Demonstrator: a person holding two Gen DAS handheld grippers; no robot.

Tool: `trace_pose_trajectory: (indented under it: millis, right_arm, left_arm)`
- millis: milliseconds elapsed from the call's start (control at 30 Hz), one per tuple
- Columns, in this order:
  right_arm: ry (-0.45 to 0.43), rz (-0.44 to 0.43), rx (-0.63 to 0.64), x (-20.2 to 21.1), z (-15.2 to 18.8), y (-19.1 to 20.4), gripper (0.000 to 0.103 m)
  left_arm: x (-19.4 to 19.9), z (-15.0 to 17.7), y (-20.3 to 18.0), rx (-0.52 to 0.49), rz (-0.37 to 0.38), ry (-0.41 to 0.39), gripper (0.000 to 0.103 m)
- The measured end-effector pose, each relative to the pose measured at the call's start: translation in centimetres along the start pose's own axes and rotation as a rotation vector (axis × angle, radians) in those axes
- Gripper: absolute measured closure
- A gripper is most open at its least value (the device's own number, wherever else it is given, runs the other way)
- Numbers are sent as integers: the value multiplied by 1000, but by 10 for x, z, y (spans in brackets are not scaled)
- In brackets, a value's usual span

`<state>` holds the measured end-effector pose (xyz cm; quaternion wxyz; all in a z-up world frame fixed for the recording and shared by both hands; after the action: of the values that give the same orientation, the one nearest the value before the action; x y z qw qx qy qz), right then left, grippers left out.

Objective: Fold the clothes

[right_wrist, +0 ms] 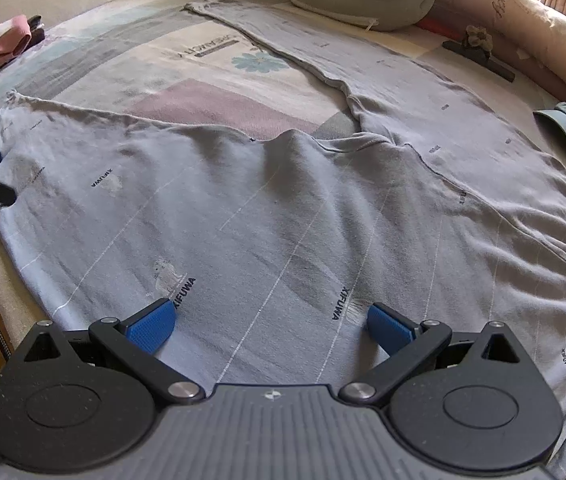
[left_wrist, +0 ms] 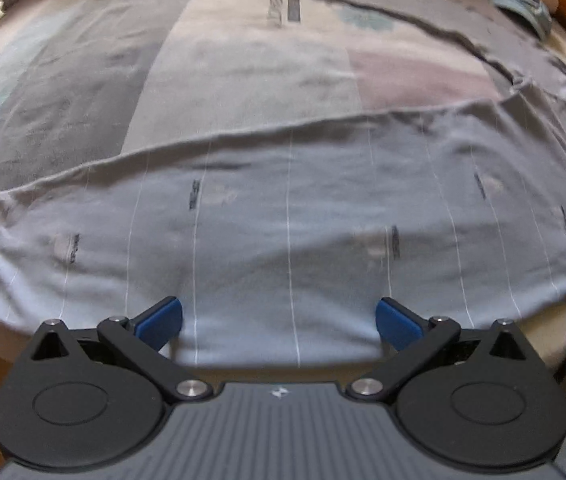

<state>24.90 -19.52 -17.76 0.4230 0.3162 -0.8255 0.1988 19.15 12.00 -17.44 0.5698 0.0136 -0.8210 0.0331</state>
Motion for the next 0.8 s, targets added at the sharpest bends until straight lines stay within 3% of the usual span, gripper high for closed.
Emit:
trace_pose_trajectory:
  millis: [267,433,700,800]
  right_arm:
    - [-18,8,-6,1,0,0,0]
    - [-8,4,-5,1,0,0,0]
    - [21,1,-19,1,-3,-1,0]
    - [13,57,-111,6,-11,-23,0]
  left_arm:
    - [-3,-50,-5,-37,-20,-127,1]
    - [-20,-49,5,-30,-23,-85,0]
    - [-4,-59,45,46,-98,-78,1]
    - [-2,-73,39,27,-94,-89,1]
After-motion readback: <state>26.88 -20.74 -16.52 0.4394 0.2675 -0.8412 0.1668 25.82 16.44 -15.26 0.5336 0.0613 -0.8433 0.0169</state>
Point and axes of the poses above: each gripper's, at about its wrist camera, not at the fingertips, and x roughly against the way its jaws point, y to its left, z to its underside, the point moved 10 cm from there along -x, roughly the way its jaws point, and after that the axes turned 6 degrees about x, right-handed, at the moved point
